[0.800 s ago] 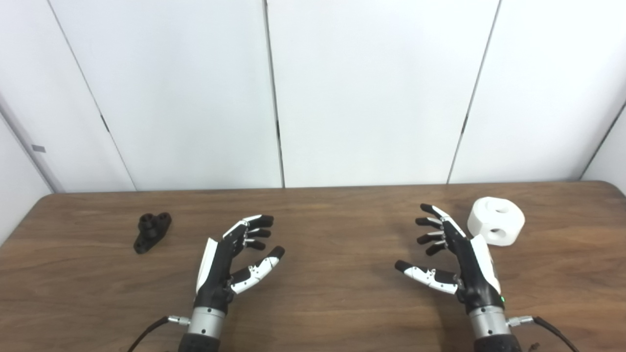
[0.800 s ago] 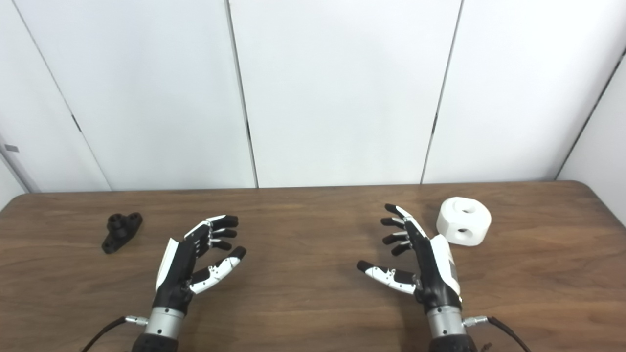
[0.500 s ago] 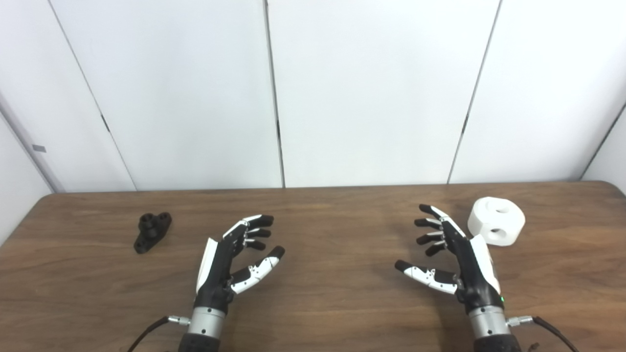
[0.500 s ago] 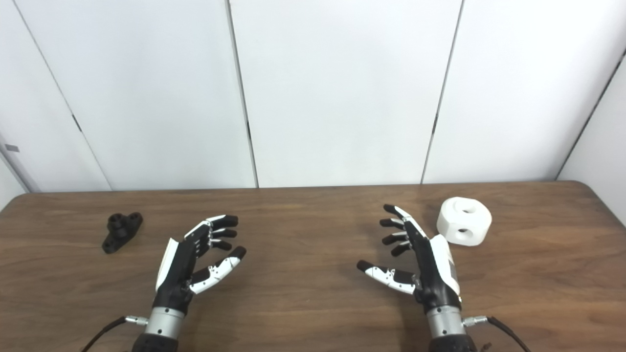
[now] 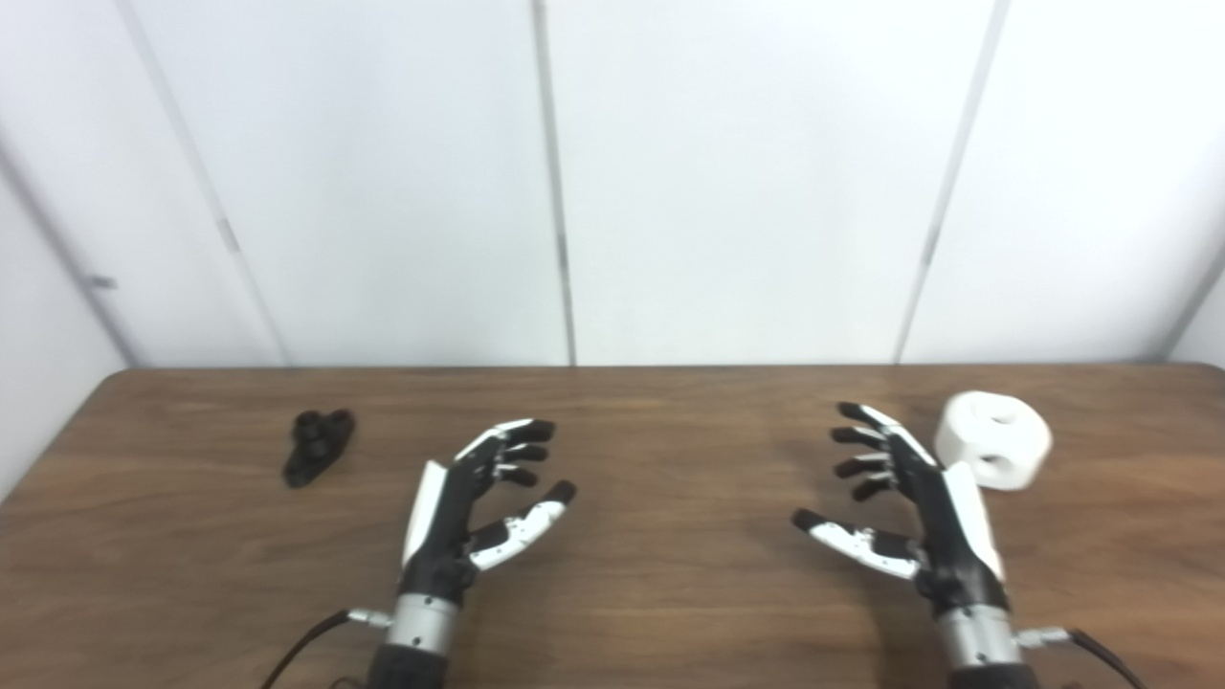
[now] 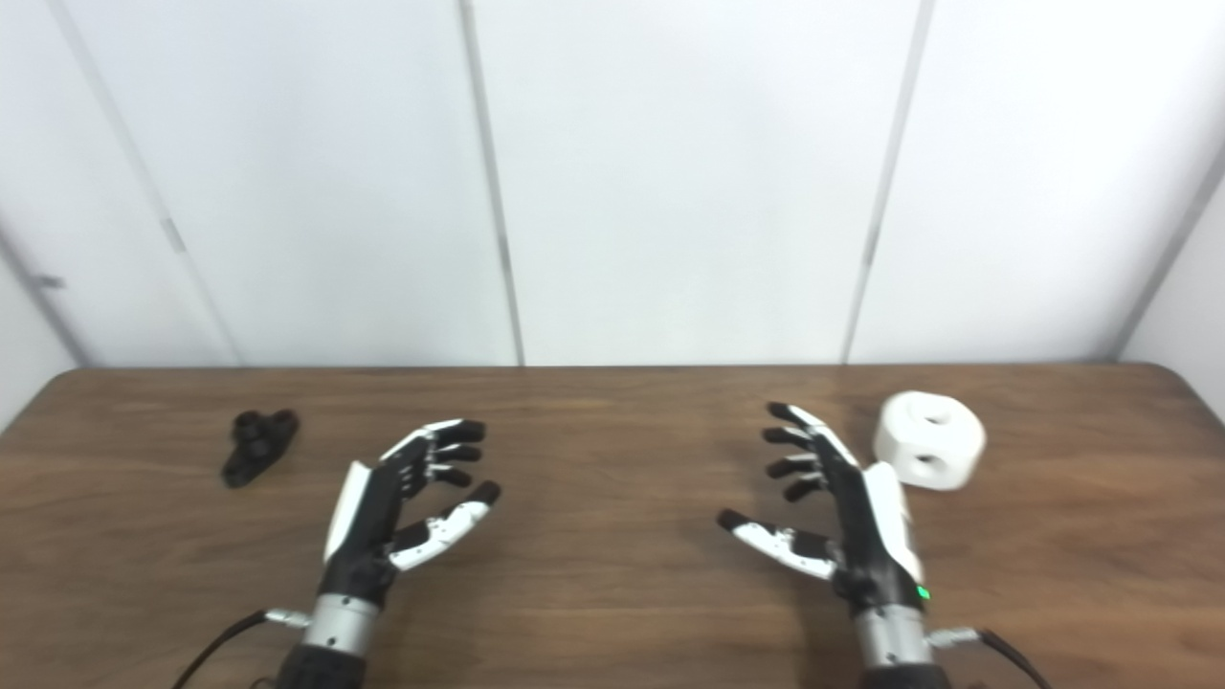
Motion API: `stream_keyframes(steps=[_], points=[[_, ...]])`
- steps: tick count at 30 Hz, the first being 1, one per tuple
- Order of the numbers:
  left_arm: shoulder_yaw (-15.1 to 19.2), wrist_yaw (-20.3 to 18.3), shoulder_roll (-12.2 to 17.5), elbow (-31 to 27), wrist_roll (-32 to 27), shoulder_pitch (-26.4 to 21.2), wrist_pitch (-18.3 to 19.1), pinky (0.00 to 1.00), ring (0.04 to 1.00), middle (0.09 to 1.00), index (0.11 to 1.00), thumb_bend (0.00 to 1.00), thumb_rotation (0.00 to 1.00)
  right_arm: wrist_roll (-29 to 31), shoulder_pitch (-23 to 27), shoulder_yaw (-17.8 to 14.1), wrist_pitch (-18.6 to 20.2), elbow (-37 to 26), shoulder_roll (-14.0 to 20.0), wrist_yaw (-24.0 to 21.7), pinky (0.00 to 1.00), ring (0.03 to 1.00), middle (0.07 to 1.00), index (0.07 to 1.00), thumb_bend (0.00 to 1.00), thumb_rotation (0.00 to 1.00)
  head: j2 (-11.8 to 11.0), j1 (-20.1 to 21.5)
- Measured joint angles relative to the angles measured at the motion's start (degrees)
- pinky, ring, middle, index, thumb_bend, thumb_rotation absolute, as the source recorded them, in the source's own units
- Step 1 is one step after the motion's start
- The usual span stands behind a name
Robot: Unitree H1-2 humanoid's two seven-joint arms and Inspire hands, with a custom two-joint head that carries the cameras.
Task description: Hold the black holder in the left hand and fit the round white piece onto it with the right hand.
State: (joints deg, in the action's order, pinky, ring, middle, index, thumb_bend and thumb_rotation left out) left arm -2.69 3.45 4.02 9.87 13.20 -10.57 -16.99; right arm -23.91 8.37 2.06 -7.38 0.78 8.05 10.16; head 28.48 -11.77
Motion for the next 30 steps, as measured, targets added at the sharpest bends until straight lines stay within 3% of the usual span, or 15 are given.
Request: stream_keyframes(steps=[5,10,14,23,30], points=[[-1.1,0.1,-1.1,-0.1,0.6,0.0,0.5,0.62,0.737,0.766,0.732,0.63,0.25,1.6,-0.2,-1.0,0.0,0.0,1.9,-0.8,0.49,0.610,0.735,0.801,0.55,0.17,-1.0,-5.9],[-1.9,1.1,-2.4,0.8,2.7,-0.7,0.4,0.59,0.721,0.758,0.732,0.63,0.24,3.3,-0.8,-1.8,0.0,0.0,2.8,-1.4,0.50,0.620,0.738,0.799,0.56,0.22,-1.7,-8.2],[-2.3,2.7,-2.8,2.3,3.7,-1.7,-0.2,0.60,0.718,0.756,0.728,0.63,0.25,4.7,-1.0,-2.6,0.0,0.0,2.9,-1.9,0.52,0.631,0.736,0.797,0.54,0.10,-2.8,-11.2],[-2.8,3.5,-3.3,3.7,4.3,-2.8,-1.0,0.62,0.734,0.756,0.718,0.63,0.26,4.1,-1.0,-3.1,-0.2,0.0,3.2,-1.8,0.49,0.614,0.725,0.782,0.55,0.15,-3.6,-14.0],[-3.0,4.5,-3.6,3.7,4.9,-2.8,-0.9,0.63,0.731,0.747,0.719,0.63,0.28,4.1,-1.0,-3.3,-0.1,-0.1,3.2,-1.8,0.49,0.609,0.726,0.782,0.54,0.10,-3.4,-14.7]])
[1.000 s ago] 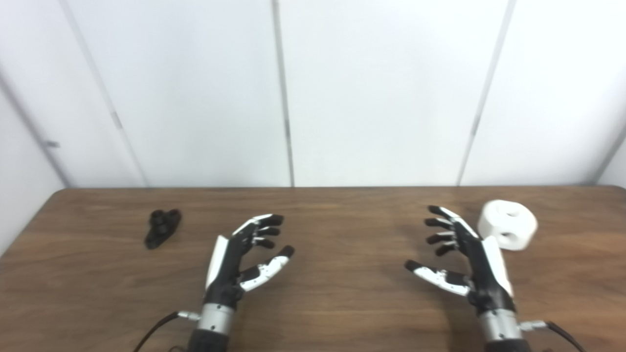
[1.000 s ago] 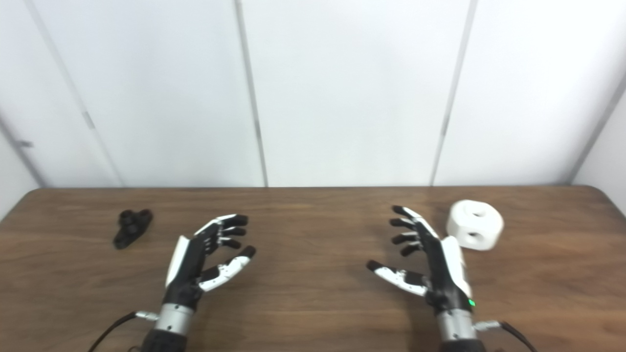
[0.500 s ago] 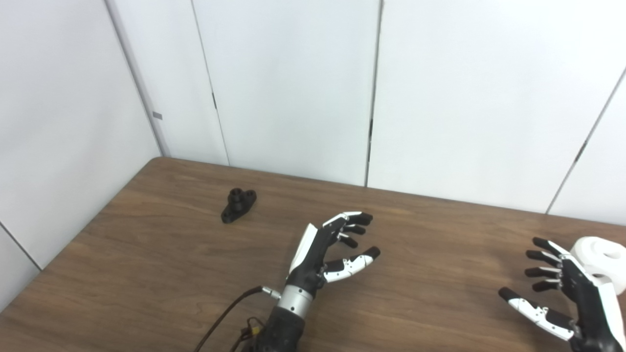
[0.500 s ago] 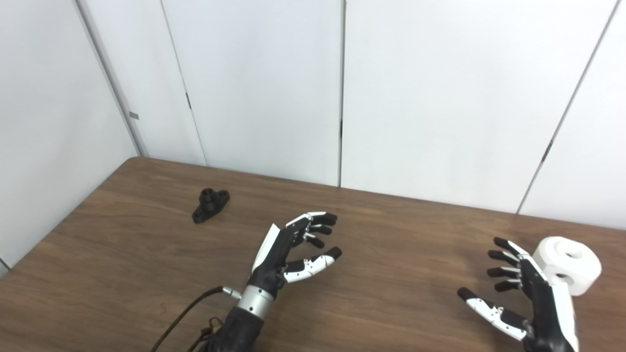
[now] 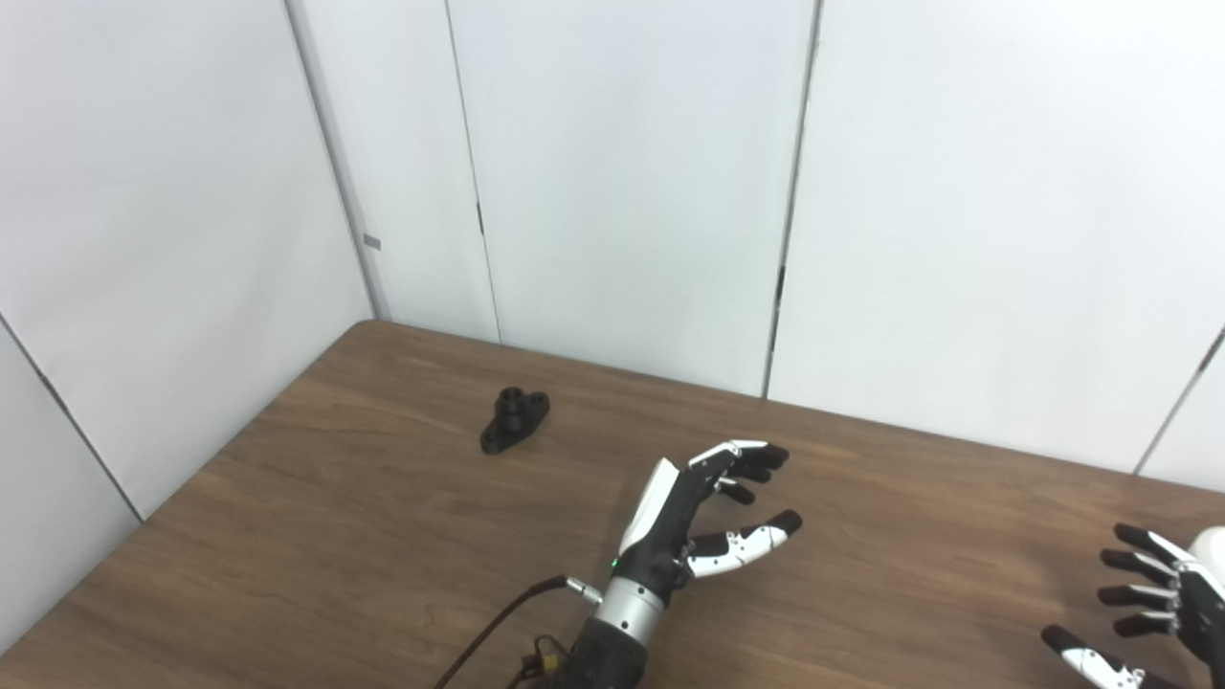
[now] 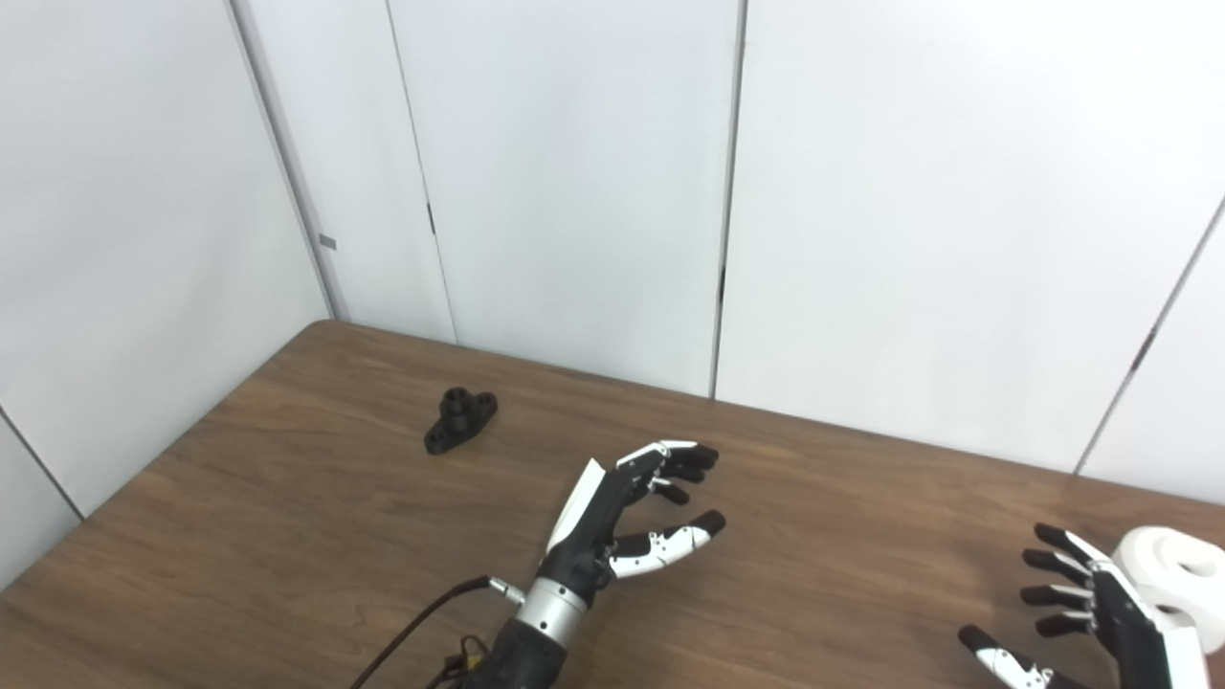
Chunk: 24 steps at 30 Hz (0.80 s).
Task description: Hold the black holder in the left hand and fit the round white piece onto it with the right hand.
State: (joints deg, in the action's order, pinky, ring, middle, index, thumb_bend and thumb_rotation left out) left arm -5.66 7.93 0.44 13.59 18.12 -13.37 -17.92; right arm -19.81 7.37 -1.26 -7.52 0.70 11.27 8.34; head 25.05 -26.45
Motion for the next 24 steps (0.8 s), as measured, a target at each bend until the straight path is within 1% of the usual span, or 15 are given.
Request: stream_keyframes(steps=[9,12,13,14,15,18,19,20,22,24], points=[[0.0,0.1,0.0,0.0,-0.2,0.0,0.0,0.60,0.713,0.744,0.711,0.62,0.24,-0.1,0.0,0.0,0.0,0.0,0.0,0.0,0.49,0.606,0.719,0.777,0.53,0.11,0.4,0.0],[0.2,0.2,0.0,-0.3,-0.3,0.1,0.0,0.55,0.674,0.731,0.707,0.64,0.23,-0.2,0.0,0.0,0.0,0.0,0.0,0.0,0.48,0.606,0.720,0.777,0.53,0.10,0.3,-0.1],[0.3,0.4,-0.1,-0.5,-0.2,0.2,0.1,0.52,0.648,0.718,0.701,0.65,0.22,-0.2,0.0,0.0,0.0,0.0,0.0,0.0,0.48,0.605,0.719,0.777,0.53,0.10,0.3,-0.1],[0.4,0.8,-0.1,-1.0,0.2,0.5,0.5,0.49,0.616,0.700,0.692,0.66,0.22,-0.3,0.0,0.0,0.0,0.0,0.0,0.0,0.48,0.606,0.719,0.776,0.53,0.10,0.4,-0.2],[0.6,1.3,-0.3,-1.7,0.7,1.0,1.3,0.48,0.605,0.692,0.691,0.67,0.22,-0.4,0.0,0.0,0.0,0.0,0.0,0.0,0.48,0.606,0.719,0.776,0.53,0.09,0.4,-0.1],[0.6,1.7,-0.2,-3.4,2.5,2.0,3.9,0.47,0.612,0.695,0.698,0.72,0.21,-0.6,-0.1,-0.1,0.0,0.0,0.0,0.1,0.47,0.603,0.718,0.774,0.52,0.10,0.5,-0.1],[0.5,1.1,0.0,-3.7,2.5,2.2,4.4,0.47,0.622,0.704,0.709,0.74,0.21,-0.6,-0.1,-0.1,0.0,0.0,0.0,0.1,0.47,0.600,0.716,0.773,0.52,0.10,0.4,-0.2],[0.2,-0.5,0.7,-4.0,2.0,2.2,4.9,0.50,0.648,0.721,0.719,0.78,0.18,-0.6,-0.1,-0.2,0.0,-0.1,0.0,0.0,0.47,0.599,0.713,0.771,0.52,0.09,0.4,-0.3],[-0.8,-4.3,3.5,-4.3,1.0,2.0,5.1,0.54,0.680,0.739,0.727,0.82,0.14,-0.5,-0.1,-0.3,0.0,-0.3,0.0,0.0,0.46,0.593,0.710,0.770,0.52,0.07,0.4,-0.4],[-0.9,-7.3,6.0,-4.4,-0.8,1.6,6.1,0.56,0.681,0.734,0.722,0.85,0.12,-0.5,-0.1,-0.5,0.0,-0.4,0.0,0.0,0.46,0.588,0.707,0.768,0.52,0.06,0.4,-0.4]])
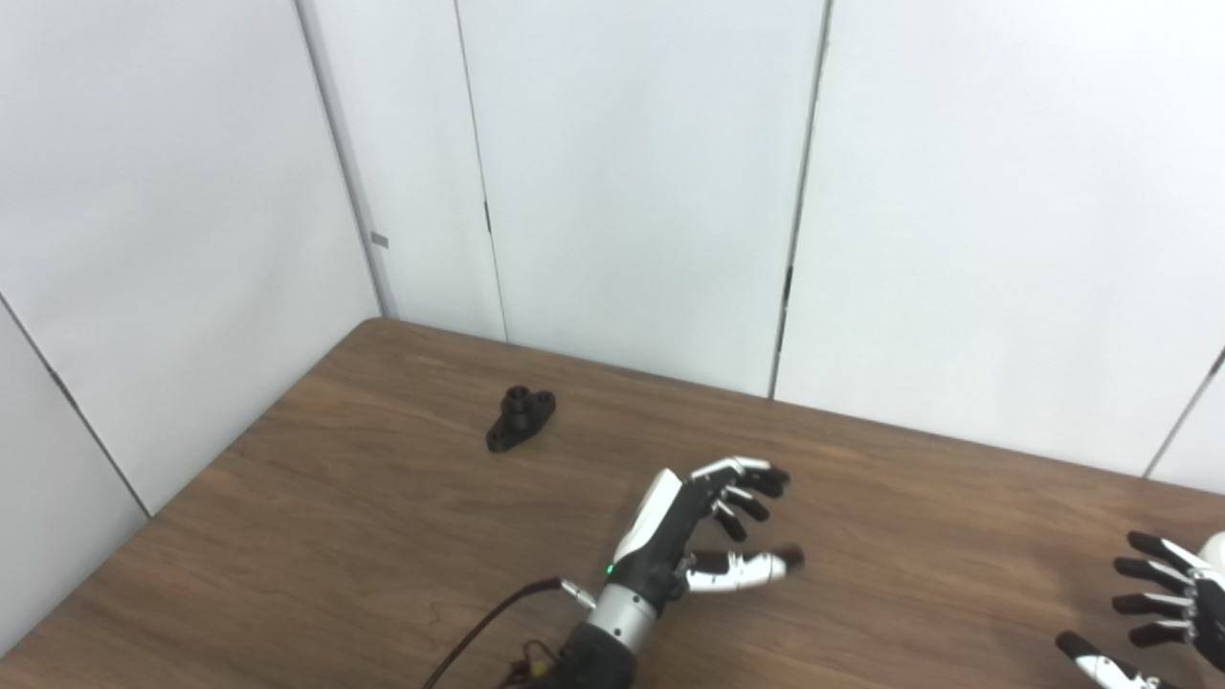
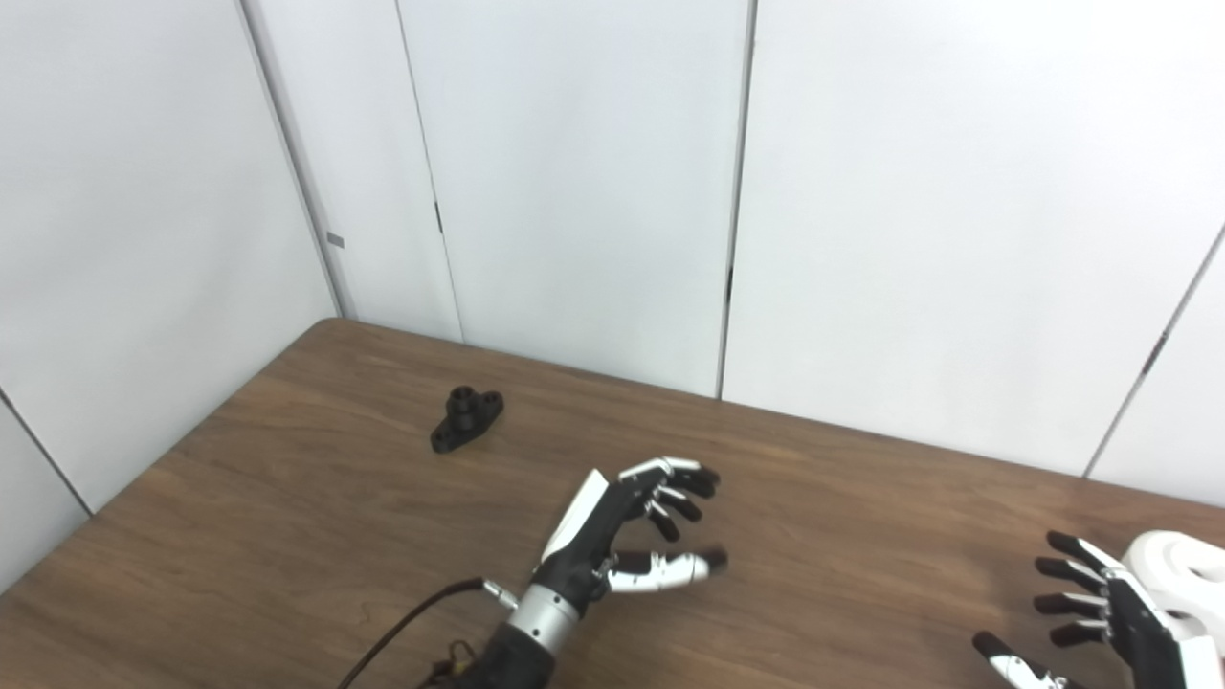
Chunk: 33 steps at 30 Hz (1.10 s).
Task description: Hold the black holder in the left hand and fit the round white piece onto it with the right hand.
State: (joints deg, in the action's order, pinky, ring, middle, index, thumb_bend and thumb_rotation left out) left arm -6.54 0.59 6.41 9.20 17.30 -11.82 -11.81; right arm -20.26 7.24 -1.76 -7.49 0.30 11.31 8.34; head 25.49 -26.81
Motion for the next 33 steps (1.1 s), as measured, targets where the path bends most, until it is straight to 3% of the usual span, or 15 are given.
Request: stream_keyframes(steps=[3,11,15,18,24,28,33], points=[[0.6,-1.0,1.6,0.0,-0.9,-0.9,0.1,0.55,0.664,0.724,0.708,0.82,0.09,0.2,-0.1,-0.3,0.0,0.0,0.3,0.0,0.45,0.584,0.703,0.767,0.52,0.04,0.1,-0.2],[1.8,0.6,1.5,-1.6,-0.3,-2.3,-0.2,0.62,0.740,0.750,0.683,0.81,0.09,0.5,0.0,-0.3,0.0,0.0,1.0,-0.3,0.45,0.577,0.697,0.762,0.52,0.07,0.1,-0.7],[3.4,0.8,2.6,-2.6,-0.2,-2.9,-0.1,0.46,0.583,0.703,0.676,0.81,0.02,0.6,0.0,-0.6,0.0,0.0,1.3,-0.2,0.46,0.581,0.696,0.756,0.52,0.09,0.3,-0.7],[3.9,0.7,4.6,-3.9,0.0,-2.9,-0.2,0.42,0.548,0.696,0.665,0.83,0.00,0.7,0.0,-0.6,0.0,0.0,1.3,-0.3,0.46,0.581,0.678,0.737,0.53,0.07,0.4,-0.9],[6.1,1.2,6.0,-5.5,0.0,-2.7,-0.4,0.43,0.601,0.701,0.651,0.86,0.00,0.8,0.0,-0.8,0.1,-0.4,1.3,-0.4,0.46,0.583,0.661,0.734,0.53,0.04,0.4,-1.1],[7.8,2.2,6.3,-7.1,1.1,-2.8,-0.3,0.51,0.689,0.743,0.643,0.88,0.00,0.8,-0.1,-0.8,0.0,-0.7,1.4,-0.6,0.46,0.583,0.666,0.738,0.53,0.04,0.4,-1.1],[9.6,3.2,8.0,-7.9,2.7,-3.1,-0.3,0.54,0.707,0.783,0.642,0.87,0.00,0.8,-0.1,-0.9,0.0,-0.7,1.5,-0.6,0.46,0.579,0.666,0.739,0.53,0.03,0.6,-1.1]])
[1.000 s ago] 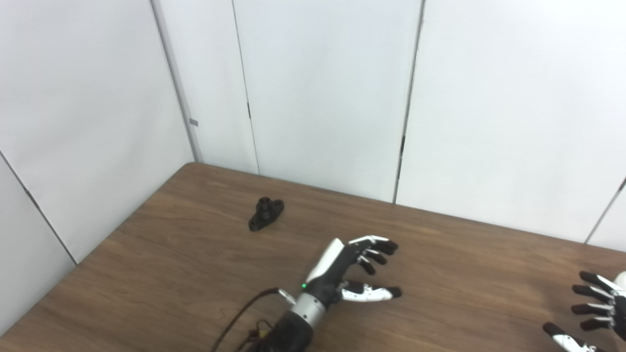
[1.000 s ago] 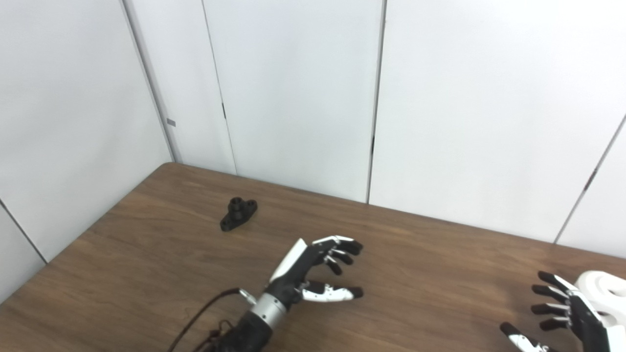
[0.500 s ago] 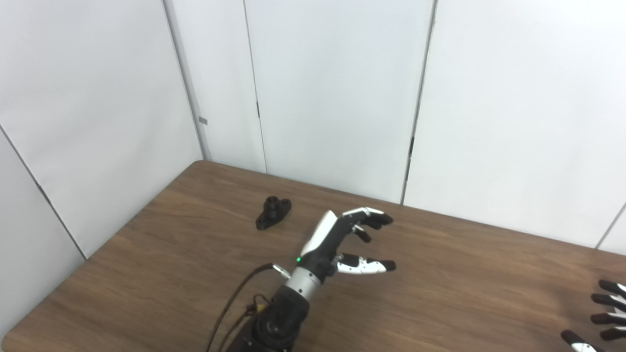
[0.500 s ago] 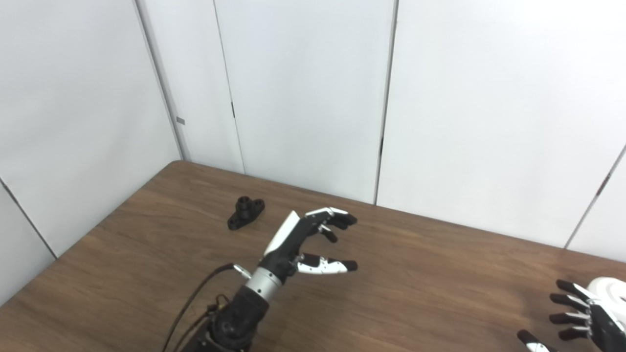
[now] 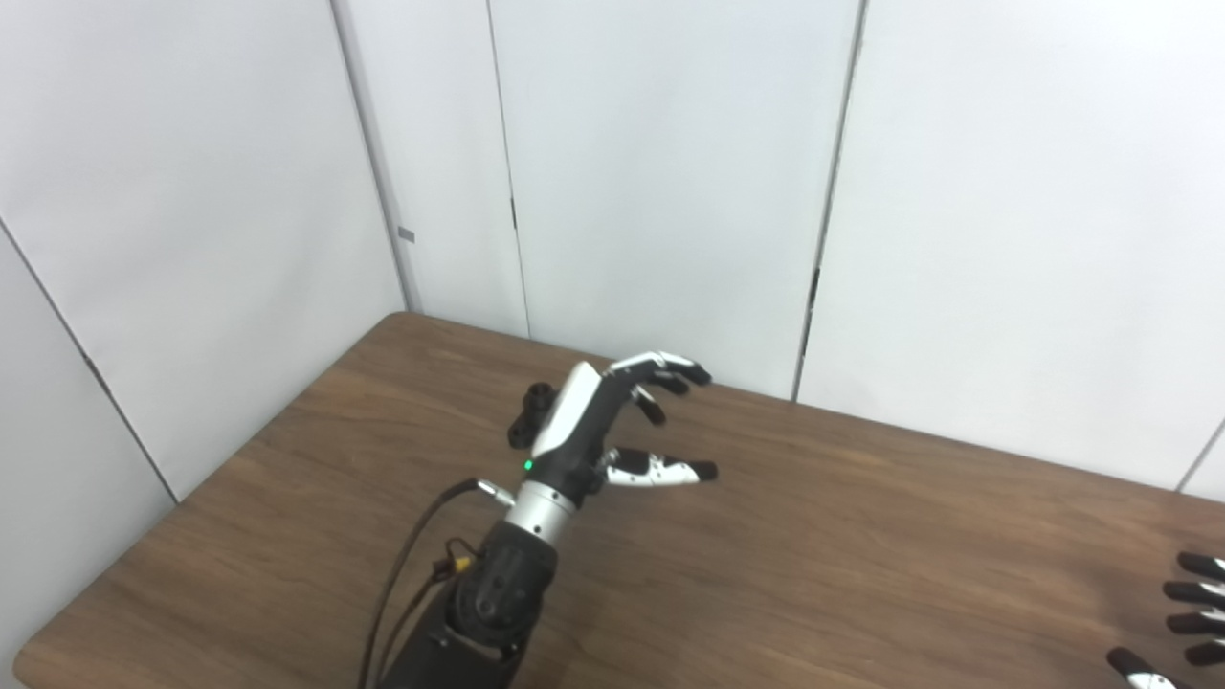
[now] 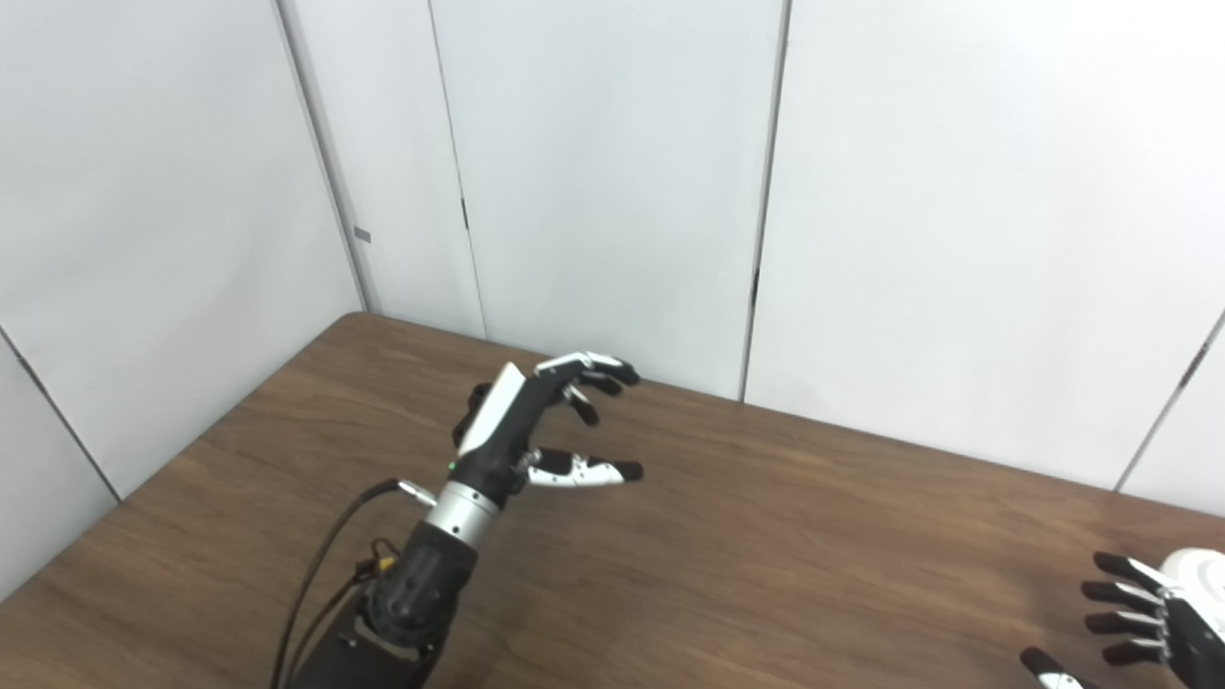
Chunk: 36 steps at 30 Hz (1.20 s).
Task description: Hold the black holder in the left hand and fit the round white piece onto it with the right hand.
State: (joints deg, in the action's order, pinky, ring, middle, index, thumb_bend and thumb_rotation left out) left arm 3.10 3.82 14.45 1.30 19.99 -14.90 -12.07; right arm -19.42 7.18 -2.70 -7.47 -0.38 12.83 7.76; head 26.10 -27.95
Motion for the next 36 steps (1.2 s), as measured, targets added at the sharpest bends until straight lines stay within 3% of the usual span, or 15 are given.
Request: stream_keyframes(steps=[6,11,14,18,20,24,29,36], points=[[2.7,0.8,2.0,-1.7,1.4,-0.3,0.7,0.56,0.713,0.792,0.656,0.90,0.00,0.0,0.0,0.0,0.0,0.0,0.0,0.0,0.46,0.578,0.667,0.739,0.53,0.06,0.0,1.1],[3.8,3.4,2.8,-2.1,7.6,-0.4,3.2,0.71,0.860,0.820,0.666,0.93,0.00,0.0,0.0,0.1,-0.1,0.1,0.0,0.0,0.44,0.562,0.662,0.736,0.53,0.13,-0.1,0.8],[5.1,4.7,3.0,-2.1,8.6,-0.7,5.1,0.81,0.951,0.865,0.668,0.92,0.00,0.0,0.0,0.0,-0.1,0.1,0.0,-0.1,0.45,0.571,0.663,0.733,0.53,0.08,-0.2,0.9],[5.9,6.5,3.9,-2.0,10.3,-1.0,6.0,0.89,0.983,0.920,0.675,0.92,0.06,0.0,-0.1,0.0,-0.1,0.1,0.0,-0.1,0.46,0.572,0.670,0.732,0.53,0.09,0.2,1.0],[6.3,7.2,4.5,-1.6,11.1,-1.3,6.9,0.98,0.997,0.967,0.681,0.93,0.08,0.0,-0.1,0.0,-0.1,0.1,0.0,-0.1,0.45,0.565,0.669,0.731,0.53,0.08,0.4,1.2],[6.9,9.5,5.3,0.6,12.4,-1.7,7.7,1.00,1.000,0.998,0.692,0.93,0.14,0.0,-0.1,0.0,-0.1,0.1,0.0,-0.1,0.45,0.569,0.659,0.733,0.53,0.09,0.7,1.4],[6.3,14.0,5.7,2.9,18.5,-1.7,9.8,1.00,1.000,1.000,0.694,0.95,0.22,0.1,-0.3,0.0,0.0,-1.1,0.0,-0.4,0.45,0.569,0.666,0.732,0.54,0.07,1.2,1.3],[5.9,16.0,6.4,5.3,20.3,-2.2,13.6,1.00,1.000,1.000,0.693,0.97,0.23,0.5,-0.5,-0.5,0.4,-2.4,0.0,-1.2,0.45,0.566,0.657,0.731,0.54,0.07,1.9,1.1]])
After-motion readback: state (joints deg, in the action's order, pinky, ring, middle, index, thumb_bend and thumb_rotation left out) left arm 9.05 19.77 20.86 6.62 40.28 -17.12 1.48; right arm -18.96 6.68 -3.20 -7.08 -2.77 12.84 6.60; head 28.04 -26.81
